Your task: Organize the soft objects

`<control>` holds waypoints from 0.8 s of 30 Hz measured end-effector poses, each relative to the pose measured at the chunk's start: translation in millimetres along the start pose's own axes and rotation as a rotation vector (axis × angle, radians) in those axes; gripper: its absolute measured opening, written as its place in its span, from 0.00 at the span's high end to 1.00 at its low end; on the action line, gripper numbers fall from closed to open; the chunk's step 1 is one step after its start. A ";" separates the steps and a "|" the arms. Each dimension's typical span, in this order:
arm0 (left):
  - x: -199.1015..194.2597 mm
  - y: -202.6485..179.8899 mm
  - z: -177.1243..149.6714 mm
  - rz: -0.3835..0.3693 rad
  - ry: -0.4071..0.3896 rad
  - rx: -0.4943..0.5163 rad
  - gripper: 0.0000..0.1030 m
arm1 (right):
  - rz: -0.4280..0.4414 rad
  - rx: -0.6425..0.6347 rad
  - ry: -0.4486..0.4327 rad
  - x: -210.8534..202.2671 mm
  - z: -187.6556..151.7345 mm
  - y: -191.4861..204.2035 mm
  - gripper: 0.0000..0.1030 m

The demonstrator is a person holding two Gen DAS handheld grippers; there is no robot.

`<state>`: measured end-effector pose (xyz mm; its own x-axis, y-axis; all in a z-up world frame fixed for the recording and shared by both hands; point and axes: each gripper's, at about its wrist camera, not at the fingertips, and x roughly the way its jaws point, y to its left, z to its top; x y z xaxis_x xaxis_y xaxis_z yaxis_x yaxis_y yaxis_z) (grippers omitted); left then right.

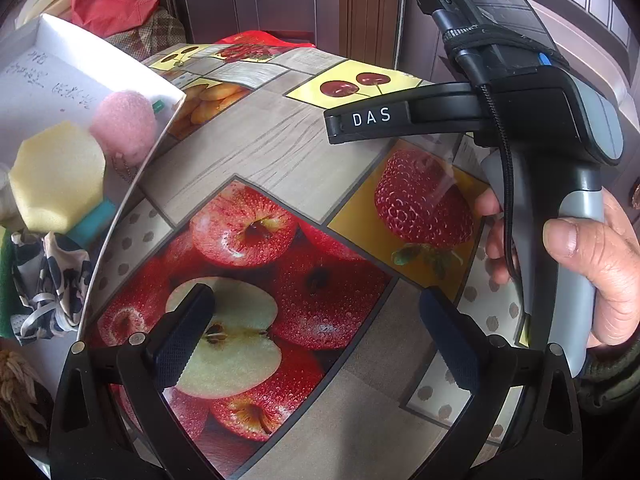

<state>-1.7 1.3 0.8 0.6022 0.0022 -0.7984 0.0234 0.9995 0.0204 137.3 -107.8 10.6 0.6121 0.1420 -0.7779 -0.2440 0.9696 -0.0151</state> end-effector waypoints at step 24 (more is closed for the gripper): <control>1.5 -7.9 1.6 -0.020 0.002 0.021 0.01 | -0.004 -0.009 -0.004 0.8 0.9 3.8 0.00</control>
<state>0.3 -6.6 0.4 0.5999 -0.0179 -0.7998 0.0520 0.9985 0.0167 137.5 -103.8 10.6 0.6163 0.1386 -0.7752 -0.2484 0.9684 -0.0243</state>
